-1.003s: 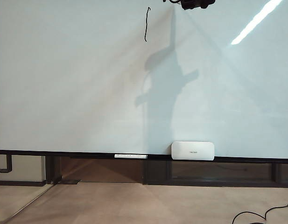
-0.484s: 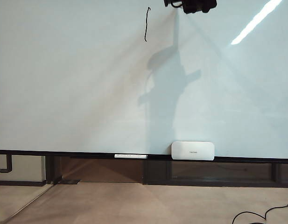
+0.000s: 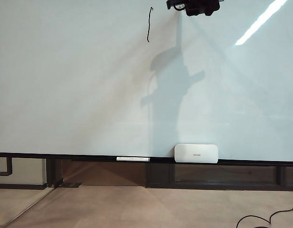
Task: Reach to the right to find the marker pen, pick it up, and write the number 15 on the whiteboard.
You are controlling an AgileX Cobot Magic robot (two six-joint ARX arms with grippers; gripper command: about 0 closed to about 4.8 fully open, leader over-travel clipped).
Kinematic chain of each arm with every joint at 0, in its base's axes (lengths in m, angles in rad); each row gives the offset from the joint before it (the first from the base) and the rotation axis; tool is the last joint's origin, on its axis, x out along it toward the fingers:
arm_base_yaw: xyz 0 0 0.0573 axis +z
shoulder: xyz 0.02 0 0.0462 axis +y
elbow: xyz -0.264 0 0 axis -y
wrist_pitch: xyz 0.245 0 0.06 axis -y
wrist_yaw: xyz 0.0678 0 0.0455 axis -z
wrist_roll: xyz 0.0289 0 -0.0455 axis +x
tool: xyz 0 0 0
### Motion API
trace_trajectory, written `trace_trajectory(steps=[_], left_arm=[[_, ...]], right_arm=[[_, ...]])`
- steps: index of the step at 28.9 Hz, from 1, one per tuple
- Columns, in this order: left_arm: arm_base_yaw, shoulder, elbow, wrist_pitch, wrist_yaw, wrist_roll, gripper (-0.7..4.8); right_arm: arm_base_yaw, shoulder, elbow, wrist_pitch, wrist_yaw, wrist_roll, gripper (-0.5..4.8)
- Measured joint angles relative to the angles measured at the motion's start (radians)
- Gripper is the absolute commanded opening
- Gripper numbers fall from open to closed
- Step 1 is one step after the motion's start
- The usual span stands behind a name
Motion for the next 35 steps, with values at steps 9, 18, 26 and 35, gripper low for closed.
trace_trajectory(steps=[9,18,26,35], left_arm=[[0.000,-0.001,0.000,0.020,-0.003,0.000,-0.05],[0.000,-0.001,0.000,0.020,-0.004,0.000,-0.05],[0.000,-0.001,0.000,0.020,-0.004,0.000,-0.05],[0.000,-0.002,0.013,0.026,-0.004,0.000,-0.05]], right_arm=[[0.000,0.030,0.002,0.025,-0.037,0.000,-0.02],[0.000,0.032,0.002,0.032,-0.074,0.000,-0.02],[0.000,0.033,0.002,0.032,-0.100,0.000,-0.02],[0.000,0.045,0.002,0.043,-0.116,0.000,-0.02]])
